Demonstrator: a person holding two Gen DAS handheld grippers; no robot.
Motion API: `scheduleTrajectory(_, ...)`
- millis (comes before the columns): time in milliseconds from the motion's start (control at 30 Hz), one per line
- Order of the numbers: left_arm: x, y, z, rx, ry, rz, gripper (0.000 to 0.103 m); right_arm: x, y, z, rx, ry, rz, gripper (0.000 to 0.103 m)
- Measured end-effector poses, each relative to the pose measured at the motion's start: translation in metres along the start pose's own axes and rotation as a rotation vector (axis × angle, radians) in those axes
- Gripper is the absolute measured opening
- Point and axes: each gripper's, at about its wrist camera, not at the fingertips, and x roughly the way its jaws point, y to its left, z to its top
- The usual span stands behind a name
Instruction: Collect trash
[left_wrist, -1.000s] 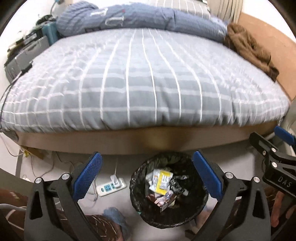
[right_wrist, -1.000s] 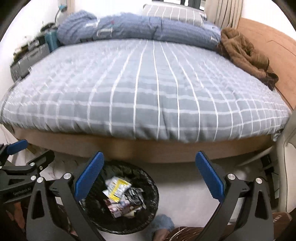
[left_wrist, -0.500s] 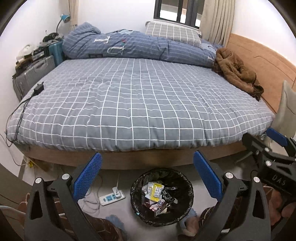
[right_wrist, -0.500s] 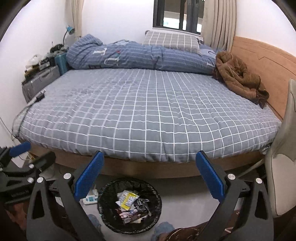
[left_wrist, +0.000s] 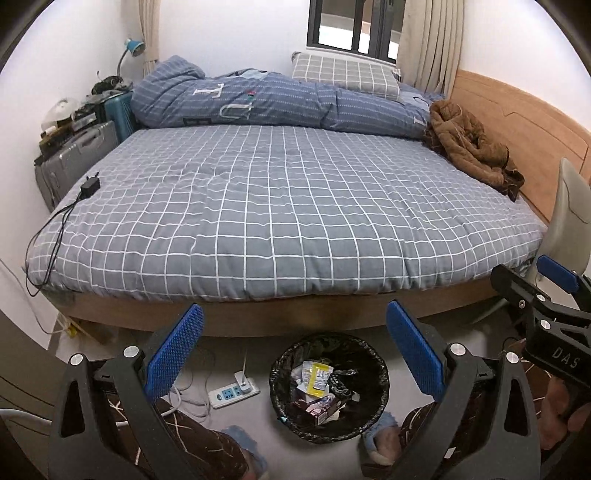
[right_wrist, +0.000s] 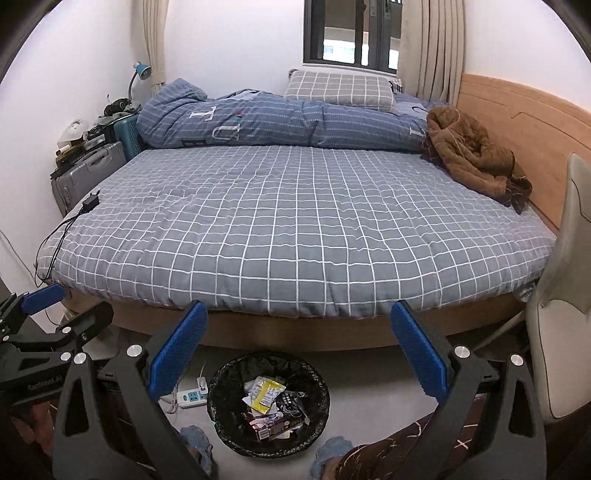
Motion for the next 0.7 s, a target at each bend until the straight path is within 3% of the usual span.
scheduleTrajectory(700, 0.0048, -0.0013, 0.0009, 0.003, 0.013, 0.021, 0.097, 0.0054, -0.0042, -0.0013, 0.010, 0.010, -0.010, 0.095)
